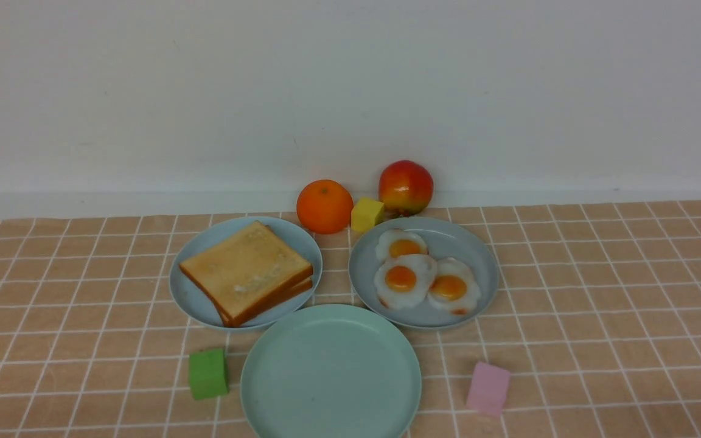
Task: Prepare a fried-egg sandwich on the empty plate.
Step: Use the left arm to grab a slice of bread
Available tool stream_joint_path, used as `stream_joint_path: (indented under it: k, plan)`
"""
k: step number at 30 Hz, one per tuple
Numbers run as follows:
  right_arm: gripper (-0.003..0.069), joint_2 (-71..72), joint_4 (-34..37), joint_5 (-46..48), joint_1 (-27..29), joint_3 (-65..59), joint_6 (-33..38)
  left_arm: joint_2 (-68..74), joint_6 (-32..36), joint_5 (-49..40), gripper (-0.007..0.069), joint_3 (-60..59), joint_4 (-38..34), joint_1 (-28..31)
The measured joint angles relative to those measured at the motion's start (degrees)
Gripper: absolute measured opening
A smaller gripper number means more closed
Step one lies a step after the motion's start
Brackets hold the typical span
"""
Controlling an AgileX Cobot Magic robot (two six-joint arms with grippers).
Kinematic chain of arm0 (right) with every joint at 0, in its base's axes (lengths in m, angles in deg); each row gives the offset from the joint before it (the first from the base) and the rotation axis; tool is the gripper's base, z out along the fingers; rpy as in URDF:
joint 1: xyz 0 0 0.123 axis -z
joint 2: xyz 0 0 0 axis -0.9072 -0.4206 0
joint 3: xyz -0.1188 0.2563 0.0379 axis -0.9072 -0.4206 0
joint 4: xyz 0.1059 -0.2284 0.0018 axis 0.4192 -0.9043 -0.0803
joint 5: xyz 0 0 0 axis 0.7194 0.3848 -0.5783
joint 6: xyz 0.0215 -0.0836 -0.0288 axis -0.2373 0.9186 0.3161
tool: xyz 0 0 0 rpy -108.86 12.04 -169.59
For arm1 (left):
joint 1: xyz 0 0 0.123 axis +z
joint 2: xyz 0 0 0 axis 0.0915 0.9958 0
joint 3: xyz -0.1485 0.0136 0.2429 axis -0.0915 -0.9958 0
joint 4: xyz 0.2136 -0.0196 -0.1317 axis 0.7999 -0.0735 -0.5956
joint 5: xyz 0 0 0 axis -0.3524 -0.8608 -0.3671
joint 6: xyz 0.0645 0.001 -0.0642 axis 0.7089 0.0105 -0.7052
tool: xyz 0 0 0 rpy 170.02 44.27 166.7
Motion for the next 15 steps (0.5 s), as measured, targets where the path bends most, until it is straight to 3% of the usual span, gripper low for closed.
stream_joint_path:
  k: [15]
  plan:
    - [0.0239, 0.00, 0.00, 0.00, 0.00, 0.00, 0.00, 0.00, 0.00, 0.00, 0.0238, 0.00, 2.06, 0.00]
